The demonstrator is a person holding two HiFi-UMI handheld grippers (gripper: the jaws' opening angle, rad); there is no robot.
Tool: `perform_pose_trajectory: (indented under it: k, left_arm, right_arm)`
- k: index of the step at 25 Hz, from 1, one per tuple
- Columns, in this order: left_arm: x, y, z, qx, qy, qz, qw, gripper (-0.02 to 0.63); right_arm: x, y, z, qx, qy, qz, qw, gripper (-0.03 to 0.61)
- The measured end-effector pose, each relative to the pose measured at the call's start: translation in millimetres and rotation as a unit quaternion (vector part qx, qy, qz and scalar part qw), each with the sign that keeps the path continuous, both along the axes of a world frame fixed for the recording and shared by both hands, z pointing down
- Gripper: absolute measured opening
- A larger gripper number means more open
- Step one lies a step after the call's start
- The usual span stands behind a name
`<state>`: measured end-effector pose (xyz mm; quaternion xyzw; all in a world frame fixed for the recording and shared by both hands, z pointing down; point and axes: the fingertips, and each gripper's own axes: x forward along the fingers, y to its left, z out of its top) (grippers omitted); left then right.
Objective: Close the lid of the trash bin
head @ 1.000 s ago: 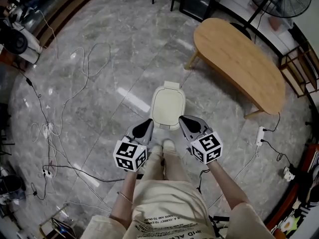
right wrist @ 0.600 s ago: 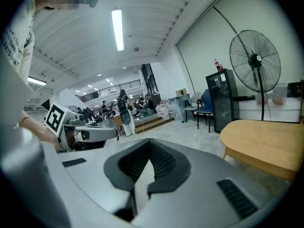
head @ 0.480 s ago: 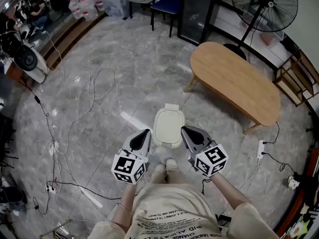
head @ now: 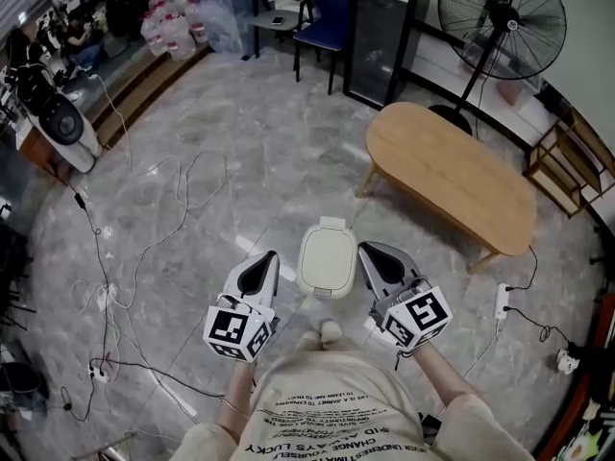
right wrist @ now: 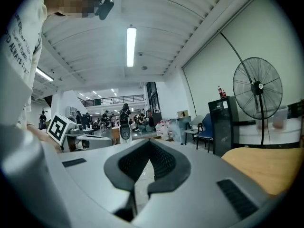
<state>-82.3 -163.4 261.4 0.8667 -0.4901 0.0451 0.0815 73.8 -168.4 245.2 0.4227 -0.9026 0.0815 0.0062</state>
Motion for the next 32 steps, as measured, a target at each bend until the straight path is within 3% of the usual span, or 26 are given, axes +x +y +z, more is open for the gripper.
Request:
perform_pose_trajectory:
  k: [12, 32]
  left_arm:
    - [-20, 8, -30, 0.043, -0.007, -0.033, 0.9985, 0.023]
    - [-24, 16, -34, 0.047, -0.019, -0.047, 0.9976, 0.023]
  right_arm:
    - [26, 9, -23, 0.032, -0.022, 0.037, 0.999, 0.005]
    - [45, 22, -21, 0.029, -0.024, 0.068, 0.997, 0.005]
